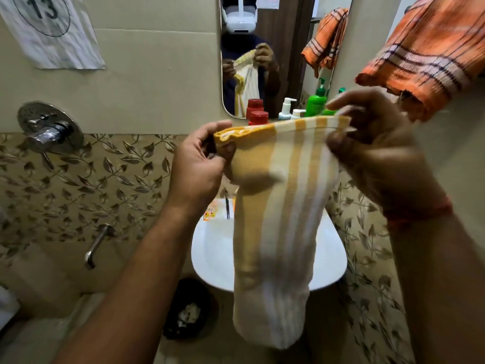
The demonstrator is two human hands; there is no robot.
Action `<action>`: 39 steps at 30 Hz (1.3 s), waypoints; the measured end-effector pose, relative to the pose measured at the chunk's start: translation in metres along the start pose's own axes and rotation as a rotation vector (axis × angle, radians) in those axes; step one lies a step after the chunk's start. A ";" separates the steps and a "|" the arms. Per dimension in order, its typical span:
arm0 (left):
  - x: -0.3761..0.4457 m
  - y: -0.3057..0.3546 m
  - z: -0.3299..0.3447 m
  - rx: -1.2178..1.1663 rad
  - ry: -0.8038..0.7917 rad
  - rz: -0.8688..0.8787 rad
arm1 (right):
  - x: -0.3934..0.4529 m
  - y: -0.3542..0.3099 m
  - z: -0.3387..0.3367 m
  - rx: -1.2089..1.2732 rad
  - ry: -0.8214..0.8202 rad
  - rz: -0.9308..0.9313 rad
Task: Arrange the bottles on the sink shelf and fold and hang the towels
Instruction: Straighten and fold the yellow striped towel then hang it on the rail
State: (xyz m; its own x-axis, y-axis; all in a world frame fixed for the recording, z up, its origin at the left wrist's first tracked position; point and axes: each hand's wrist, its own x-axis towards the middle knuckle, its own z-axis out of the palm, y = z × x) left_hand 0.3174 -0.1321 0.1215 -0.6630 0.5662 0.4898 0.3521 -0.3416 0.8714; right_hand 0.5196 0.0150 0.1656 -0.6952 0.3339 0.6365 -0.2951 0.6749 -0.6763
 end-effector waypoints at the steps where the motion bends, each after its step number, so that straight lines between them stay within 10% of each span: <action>1: 0.000 0.003 0.001 -0.001 -0.007 0.014 | 0.001 0.001 -0.001 -0.068 -0.056 0.054; 18: 0.005 0.012 -0.005 -0.238 -0.009 0.036 | -0.008 0.009 0.004 0.236 0.250 0.155; 22: 0.003 -0.011 -0.015 -0.578 -0.288 -0.079 | -0.005 0.003 0.005 0.247 0.279 0.161; 25: -0.020 -0.042 -0.017 -0.411 -0.527 -0.288 | 0.001 0.002 0.008 0.292 0.275 0.178; 30: -0.029 -0.051 -0.001 -0.424 -0.310 -0.324 | 0.010 0.013 -0.003 0.501 0.303 0.260; 33: -0.021 -0.025 0.013 -0.451 -0.229 -0.263 | -0.027 0.040 -0.006 0.632 0.006 0.435; 39: -0.024 -0.035 0.004 -0.708 -0.355 -0.476 | -0.071 0.060 0.044 0.612 0.051 0.568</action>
State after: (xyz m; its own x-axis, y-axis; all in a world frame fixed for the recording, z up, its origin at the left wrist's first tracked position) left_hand 0.3235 -0.1309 0.0792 -0.3516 0.9213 0.1657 -0.4695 -0.3267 0.8203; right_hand 0.5220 0.0027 0.0633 -0.8193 0.5550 0.1440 -0.2230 -0.0770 -0.9718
